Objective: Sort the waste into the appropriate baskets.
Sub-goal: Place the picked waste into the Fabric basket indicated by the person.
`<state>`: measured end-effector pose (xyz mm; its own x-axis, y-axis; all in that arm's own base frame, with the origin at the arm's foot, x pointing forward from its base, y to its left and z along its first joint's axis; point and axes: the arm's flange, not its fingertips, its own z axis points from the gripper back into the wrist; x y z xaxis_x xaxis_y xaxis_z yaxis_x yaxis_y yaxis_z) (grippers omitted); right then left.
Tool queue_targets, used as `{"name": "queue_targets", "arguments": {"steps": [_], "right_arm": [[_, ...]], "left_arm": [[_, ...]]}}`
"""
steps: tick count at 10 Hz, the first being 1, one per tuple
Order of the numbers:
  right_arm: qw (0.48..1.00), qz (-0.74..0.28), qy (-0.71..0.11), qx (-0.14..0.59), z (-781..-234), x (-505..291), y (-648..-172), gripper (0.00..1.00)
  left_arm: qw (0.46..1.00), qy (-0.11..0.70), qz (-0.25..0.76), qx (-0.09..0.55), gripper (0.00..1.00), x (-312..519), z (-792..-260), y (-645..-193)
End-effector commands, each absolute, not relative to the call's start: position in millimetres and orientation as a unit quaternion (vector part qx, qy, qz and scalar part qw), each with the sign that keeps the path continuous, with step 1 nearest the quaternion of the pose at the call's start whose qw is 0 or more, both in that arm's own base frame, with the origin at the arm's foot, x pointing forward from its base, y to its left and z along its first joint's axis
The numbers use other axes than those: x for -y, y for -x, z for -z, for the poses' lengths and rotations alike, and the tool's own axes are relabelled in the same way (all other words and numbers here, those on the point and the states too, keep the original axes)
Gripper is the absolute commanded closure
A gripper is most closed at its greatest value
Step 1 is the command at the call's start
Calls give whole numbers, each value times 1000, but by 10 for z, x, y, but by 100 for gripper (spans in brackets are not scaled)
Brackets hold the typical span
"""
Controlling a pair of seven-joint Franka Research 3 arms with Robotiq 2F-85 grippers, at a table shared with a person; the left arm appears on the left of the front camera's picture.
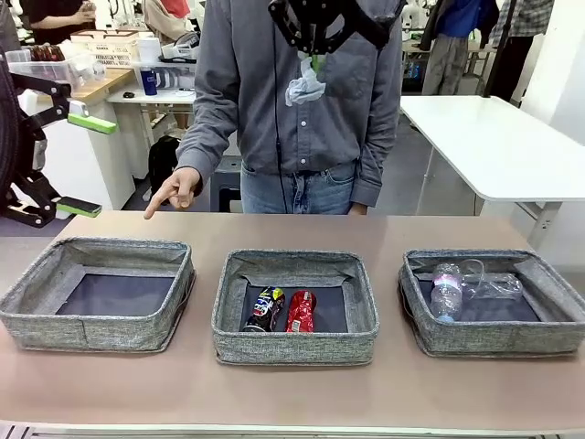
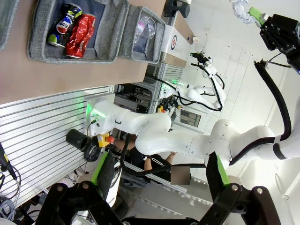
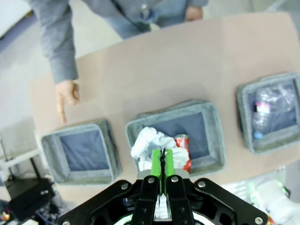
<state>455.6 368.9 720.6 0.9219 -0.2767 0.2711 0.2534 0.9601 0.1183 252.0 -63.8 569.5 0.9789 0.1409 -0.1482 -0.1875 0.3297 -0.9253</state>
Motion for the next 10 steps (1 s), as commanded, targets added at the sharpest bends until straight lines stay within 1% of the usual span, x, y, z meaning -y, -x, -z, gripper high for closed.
{"name": "queue_targets", "arguments": {"steps": [1, 2, 3, 4, 5, 6, 8, 9, 10], "right_arm": [[982, 70, -79, 156, -6959, -3820, -4545, 98], [984, 39, -88, 150, -6811, -4051, -4610, 98], [983, 2, -120, 139, -6699, -4307, -4643, 98], [982, -39, -142, 122, -6579, -4597, -4633, 98], [974, -89, -188, 95, -6461, -4900, -4578, 98], [964, -144, -209, 76, -6287, -5272, -4470, 98], [946, -242, -204, 71, -5898, -5837, -4350, 98], [937, -274, -194, 97, -5744, -6035, -4344, 98], [929, -304, -191, 95, -5627, -6132, -4358, 98]], "left_arm": [[836, 538, -104, -6, 0, 363, -5670, -2494], [845, 517, -137, 12, 0, 113, -5618, -2548], [847, 497, -180, 55, 0, -165, -5579, -2614], [837, 490, -227, 94, 0, -469, -5556, -2661], [821, 479, -274, 147, 0, -777, -5528, -2708], [800, 478, -319, 174, 0, -1097, -5473, -2746], [772, 483, -367, 188, 0, -1517, -5359, -2766], [765, 483, -381, 190, 0, -1703, -5295, -2776], [777, 453, -410, 150, 0, -1815, -5220, -2775]]}}
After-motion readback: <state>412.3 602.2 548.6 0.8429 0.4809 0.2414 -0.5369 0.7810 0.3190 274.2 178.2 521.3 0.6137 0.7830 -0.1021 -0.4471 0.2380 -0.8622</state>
